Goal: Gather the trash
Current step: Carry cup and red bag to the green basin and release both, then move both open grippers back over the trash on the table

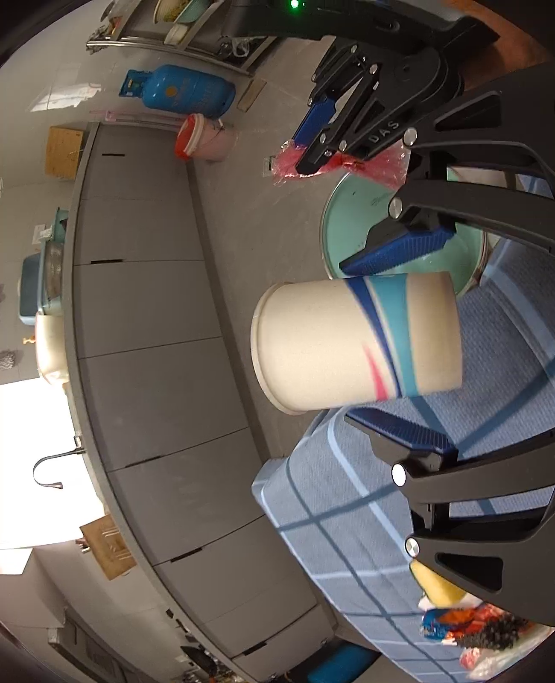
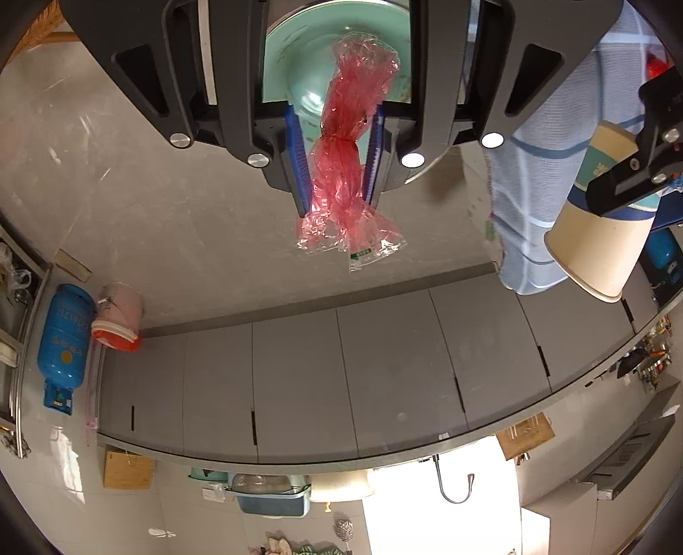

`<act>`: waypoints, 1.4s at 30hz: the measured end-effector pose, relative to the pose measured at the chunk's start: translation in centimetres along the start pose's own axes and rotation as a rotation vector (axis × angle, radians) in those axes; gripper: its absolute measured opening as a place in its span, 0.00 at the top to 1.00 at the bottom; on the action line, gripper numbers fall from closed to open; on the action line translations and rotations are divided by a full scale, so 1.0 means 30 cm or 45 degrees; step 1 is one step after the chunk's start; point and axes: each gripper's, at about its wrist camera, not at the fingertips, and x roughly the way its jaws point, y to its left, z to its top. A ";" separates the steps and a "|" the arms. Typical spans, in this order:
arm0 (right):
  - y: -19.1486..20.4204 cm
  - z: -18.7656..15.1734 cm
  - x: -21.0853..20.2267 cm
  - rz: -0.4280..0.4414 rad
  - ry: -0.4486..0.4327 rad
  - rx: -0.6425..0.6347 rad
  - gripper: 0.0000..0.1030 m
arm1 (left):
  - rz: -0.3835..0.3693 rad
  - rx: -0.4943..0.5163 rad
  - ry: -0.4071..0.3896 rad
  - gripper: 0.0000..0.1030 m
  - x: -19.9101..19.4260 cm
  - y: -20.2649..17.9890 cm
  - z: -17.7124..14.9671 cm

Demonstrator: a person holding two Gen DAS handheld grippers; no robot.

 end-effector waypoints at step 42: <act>0.585 -0.122 -0.339 0.294 -0.014 -0.188 0.26 | 0.513 -0.209 -0.078 0.08 -0.452 0.555 -0.314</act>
